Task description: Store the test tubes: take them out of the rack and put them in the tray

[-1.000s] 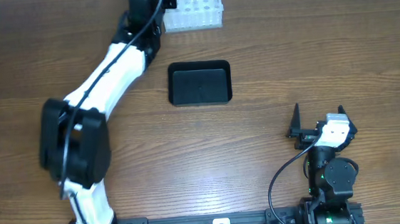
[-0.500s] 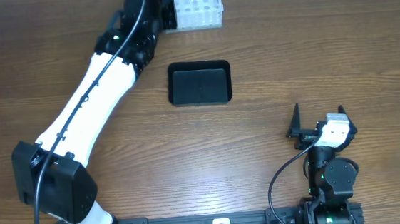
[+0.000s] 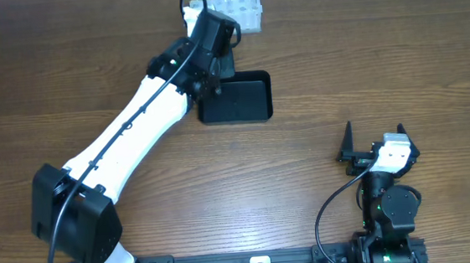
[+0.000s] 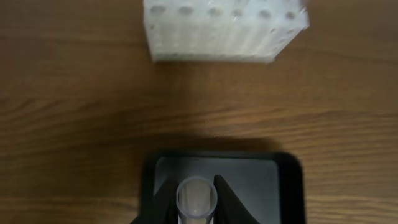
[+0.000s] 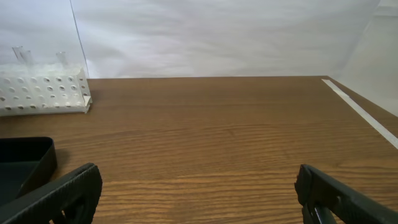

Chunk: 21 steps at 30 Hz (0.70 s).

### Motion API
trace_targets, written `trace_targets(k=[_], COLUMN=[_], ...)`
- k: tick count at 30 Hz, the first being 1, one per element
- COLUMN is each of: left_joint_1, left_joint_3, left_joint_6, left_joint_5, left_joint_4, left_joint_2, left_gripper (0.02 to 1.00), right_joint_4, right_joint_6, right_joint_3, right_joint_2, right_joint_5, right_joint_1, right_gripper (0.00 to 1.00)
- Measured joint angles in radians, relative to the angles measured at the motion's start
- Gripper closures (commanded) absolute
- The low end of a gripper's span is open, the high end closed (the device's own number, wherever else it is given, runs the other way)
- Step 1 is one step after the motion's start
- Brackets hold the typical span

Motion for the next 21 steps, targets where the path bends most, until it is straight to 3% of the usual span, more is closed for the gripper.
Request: trace_targets(k=[21], left_joint_1=[0.000], left_joint_3=[-0.005], left_joint_6=[-0.003], left_joint_5=[-0.014], left_joint_4=[-0.039], left_joint_2=[0.188], left_gripper=[0.853], right_joint_4=[0.000], right_joint_6=[0.000], right_joint_3=[0.000], right_joint_2=[0.000], right_joint_5=[0.000], right_joint_1=[0.000], right_gripper=[0.007])
